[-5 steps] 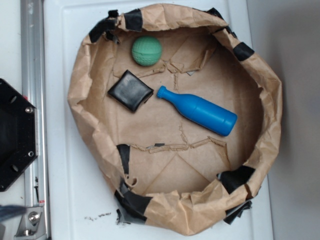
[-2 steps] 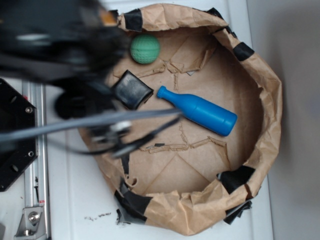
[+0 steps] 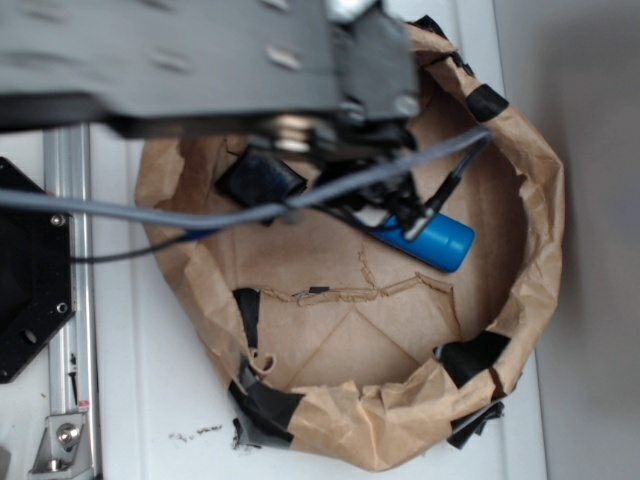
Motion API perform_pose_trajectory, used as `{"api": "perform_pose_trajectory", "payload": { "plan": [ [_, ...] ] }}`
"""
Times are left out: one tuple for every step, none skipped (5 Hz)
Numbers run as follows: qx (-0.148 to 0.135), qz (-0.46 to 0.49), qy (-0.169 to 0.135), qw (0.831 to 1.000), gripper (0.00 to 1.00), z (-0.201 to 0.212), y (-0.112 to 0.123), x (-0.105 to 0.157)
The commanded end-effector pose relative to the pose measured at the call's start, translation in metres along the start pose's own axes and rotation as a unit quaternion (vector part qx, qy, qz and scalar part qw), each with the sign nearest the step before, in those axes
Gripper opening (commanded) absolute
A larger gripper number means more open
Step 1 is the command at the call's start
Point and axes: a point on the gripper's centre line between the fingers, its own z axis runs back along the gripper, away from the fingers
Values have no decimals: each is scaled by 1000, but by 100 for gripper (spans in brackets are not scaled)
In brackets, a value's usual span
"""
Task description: Grab the green ball.
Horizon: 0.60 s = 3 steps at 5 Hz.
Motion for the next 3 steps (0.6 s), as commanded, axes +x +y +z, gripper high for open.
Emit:
{"api": "perform_pose_trajectory", "payload": {
  "plan": [
    [45,70,-30,996,100,-33,24,34],
    [53,105,-18,993,100,-39,39,32],
    [54,101,-24,993,100,-34,48,25]
  ]
}}
